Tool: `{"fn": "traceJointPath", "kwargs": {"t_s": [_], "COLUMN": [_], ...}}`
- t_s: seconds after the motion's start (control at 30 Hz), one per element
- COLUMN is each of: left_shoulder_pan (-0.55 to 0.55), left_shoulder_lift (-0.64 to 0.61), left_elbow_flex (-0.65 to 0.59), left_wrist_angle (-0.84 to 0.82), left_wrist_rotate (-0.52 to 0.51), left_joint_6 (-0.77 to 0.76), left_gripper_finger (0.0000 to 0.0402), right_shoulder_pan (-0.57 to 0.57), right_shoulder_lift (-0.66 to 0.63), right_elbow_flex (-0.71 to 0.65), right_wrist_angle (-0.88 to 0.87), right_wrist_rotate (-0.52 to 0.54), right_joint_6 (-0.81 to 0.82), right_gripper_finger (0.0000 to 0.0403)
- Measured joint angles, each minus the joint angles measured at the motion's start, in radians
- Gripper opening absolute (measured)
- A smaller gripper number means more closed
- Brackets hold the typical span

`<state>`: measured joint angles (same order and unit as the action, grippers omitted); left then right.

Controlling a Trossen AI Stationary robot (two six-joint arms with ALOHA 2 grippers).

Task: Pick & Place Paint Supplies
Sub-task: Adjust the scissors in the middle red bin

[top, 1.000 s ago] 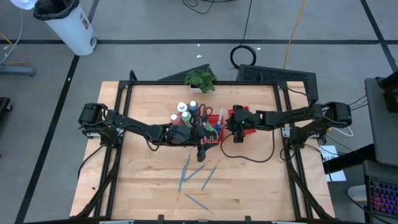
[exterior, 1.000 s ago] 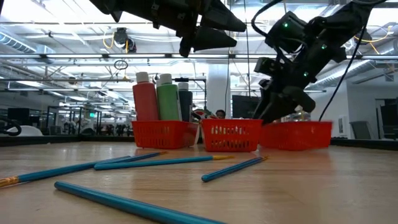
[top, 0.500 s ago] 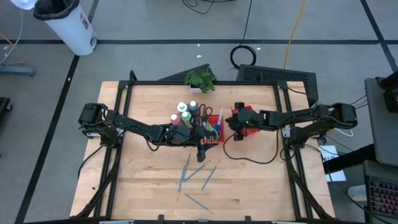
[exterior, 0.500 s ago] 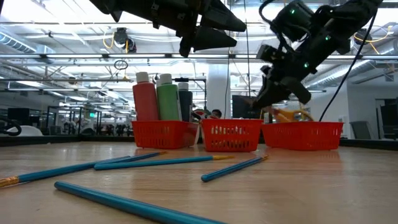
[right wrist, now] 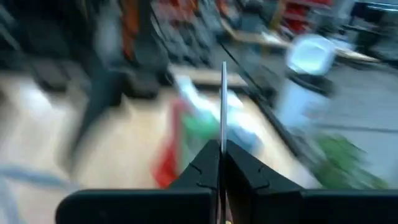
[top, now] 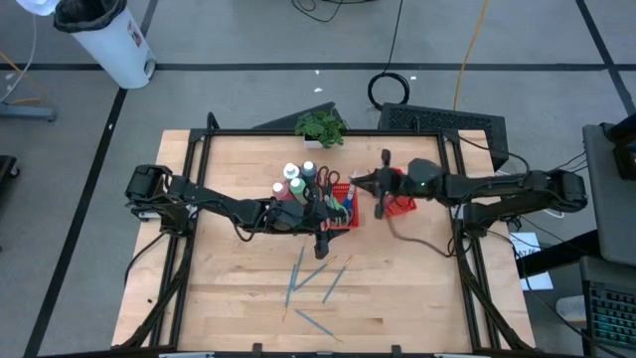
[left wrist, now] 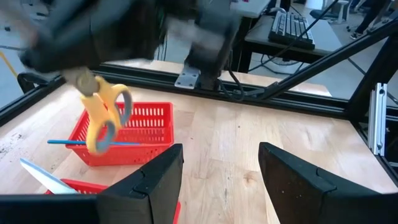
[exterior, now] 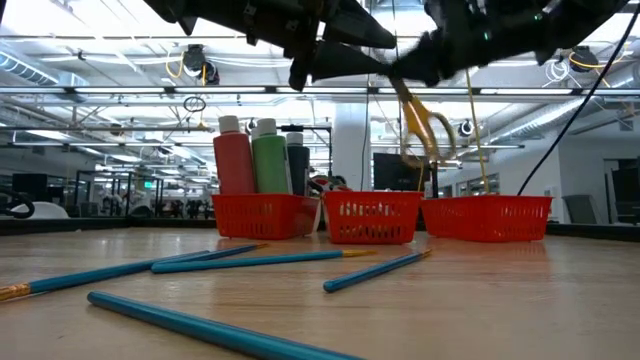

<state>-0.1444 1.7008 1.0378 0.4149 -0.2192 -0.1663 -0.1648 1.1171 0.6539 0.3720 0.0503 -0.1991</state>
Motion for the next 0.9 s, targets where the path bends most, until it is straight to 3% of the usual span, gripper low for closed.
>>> {"fn": "traceJointPath", "kwargs": {"t_s": [0.13, 0.27, 0.53, 0.9], "left_shoulder_pan": [0.000, 0.000, 0.000, 0.000], "left_shoulder_lift": [0.000, 0.000, 0.000, 0.000], "left_elbow_flex": [0.000, 0.000, 0.000, 0.000], "left_wrist_angle": [0.009, 0.009, 0.008, 0.005], "left_wrist_rotate": [0.000, 0.000, 0.000, 0.000], "left_joint_6": [0.004, 0.005, 0.007, 0.007], "left_gripper_finger": [0.0218, 0.0218, 0.0218, 0.0218], "right_shoulder_pan": [-0.033, -0.046, -0.045, -0.038], "right_shoulder_lift": [0.056, 0.167, 0.403, 0.528], "right_elbow_flex": [0.002, 0.002, 0.001, 0.001], "right_wrist_angle": [0.199, 0.327, 0.570, 0.621], "right_wrist_rotate": [-0.189, -0.264, -0.266, -0.290], "right_joint_6": [0.208, 0.345, 0.447, 0.470], "right_gripper_finger": [0.0001, 0.0001, 0.0001, 0.0003]}}
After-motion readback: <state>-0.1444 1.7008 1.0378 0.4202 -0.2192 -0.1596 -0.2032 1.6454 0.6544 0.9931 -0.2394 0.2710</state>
